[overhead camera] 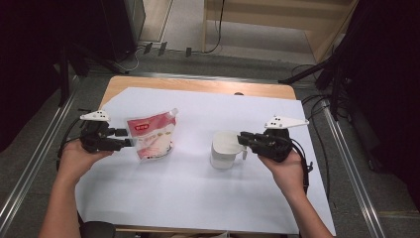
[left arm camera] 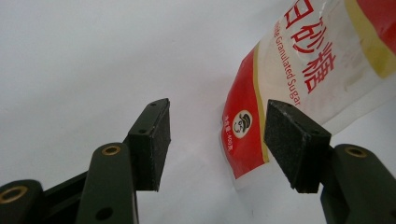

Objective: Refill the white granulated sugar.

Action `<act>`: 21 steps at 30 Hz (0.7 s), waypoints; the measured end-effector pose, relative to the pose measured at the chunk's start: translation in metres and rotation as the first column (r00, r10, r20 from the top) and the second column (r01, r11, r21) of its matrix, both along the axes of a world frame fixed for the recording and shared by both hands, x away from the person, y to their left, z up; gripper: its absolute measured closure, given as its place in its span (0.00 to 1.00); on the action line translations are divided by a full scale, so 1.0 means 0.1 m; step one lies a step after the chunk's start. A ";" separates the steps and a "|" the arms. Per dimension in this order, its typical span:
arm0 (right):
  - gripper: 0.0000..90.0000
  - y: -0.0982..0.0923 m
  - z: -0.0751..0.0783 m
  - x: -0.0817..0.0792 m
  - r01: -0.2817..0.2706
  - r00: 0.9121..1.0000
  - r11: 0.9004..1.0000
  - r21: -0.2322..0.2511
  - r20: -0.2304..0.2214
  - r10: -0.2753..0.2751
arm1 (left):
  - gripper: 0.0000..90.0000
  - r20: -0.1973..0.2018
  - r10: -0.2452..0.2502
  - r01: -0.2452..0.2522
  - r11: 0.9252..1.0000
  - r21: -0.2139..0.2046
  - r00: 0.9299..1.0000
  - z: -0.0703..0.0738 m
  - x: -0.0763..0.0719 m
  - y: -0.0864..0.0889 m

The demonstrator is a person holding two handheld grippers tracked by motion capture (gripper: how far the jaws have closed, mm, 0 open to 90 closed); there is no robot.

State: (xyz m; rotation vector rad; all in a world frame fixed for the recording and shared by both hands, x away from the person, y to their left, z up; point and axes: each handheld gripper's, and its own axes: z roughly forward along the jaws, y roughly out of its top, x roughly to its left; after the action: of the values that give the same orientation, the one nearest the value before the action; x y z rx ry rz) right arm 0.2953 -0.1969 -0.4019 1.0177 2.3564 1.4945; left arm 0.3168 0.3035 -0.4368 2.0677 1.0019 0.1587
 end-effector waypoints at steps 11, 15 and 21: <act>0.67 -0.18 -0.07 0.02 0.033 0.999 0.999 -0.013 -0.008 -0.033 | 0.46 0.007 0.009 -0.009 1.000 0.006 1.000 0.01 -0.01 0.01; 0.67 -0.26 -0.09 0.02 0.047 0.999 0.999 -0.012 0.003 -0.047 | 0.47 0.017 0.001 -0.001 1.000 0.006 1.000 0.03 -0.02 0.00; 0.66 -0.36 -0.12 0.00 0.063 0.998 0.998 -0.017 0.006 -0.063 | 0.46 0.007 0.004 -0.004 1.000 0.009 1.000 0.03 -0.01 0.00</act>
State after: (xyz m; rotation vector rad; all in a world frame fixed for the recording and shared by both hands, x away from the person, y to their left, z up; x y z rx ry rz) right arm 0.2956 -0.2329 -0.4144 1.0713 2.3068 1.4511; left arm 0.3153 0.3033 -0.4338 2.0725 1.0029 0.1723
